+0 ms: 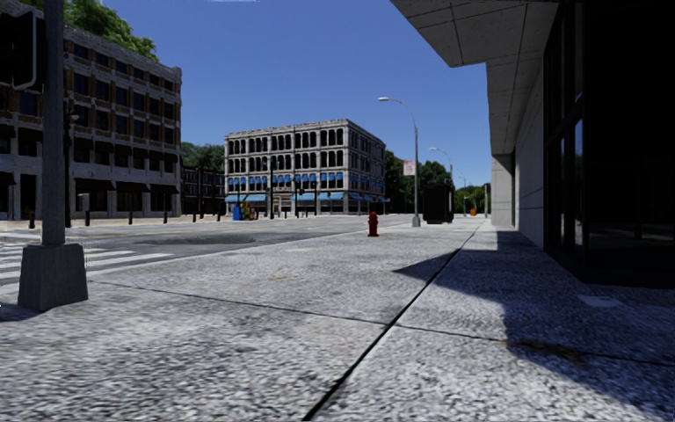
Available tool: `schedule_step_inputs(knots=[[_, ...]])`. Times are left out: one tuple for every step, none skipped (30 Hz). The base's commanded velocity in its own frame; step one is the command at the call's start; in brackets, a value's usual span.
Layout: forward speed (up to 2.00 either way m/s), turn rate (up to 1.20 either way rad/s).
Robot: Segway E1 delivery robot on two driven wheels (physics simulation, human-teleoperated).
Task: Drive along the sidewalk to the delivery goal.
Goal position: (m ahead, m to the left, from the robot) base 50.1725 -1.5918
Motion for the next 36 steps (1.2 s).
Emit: schedule_step_inputs(knots=[[2.0,0.5],[2.0,0.5],[2.0,0.5],[2.0,0.5],[2.0,0.5],[2.0,0.5],[2.0,0.5],[2.0,0.48],[2.0,0.48],[2.0,0.36],[2.0,0.25],[2.0,0.21],[2.0,0.21],[2.0,0.21],[2.0,0.21],[2.0,0.21],[2.0,0.26],[2.0,0.26],[2.0,0.41],[2.0,0.46],[2.0,0.47],[2.0,0.47],[2.0,0.47],[2.0,0.47],[2.0,0.47],[2.0,0.47],[2.0,0.47],[2.0,0.47],[2.0,0.47],[2.0,0.47],[2.0,0.47],[2.0,0.47],[2.0,0.48],[2.0,0.48],[2.0,0.48],[2.0,0.48]])
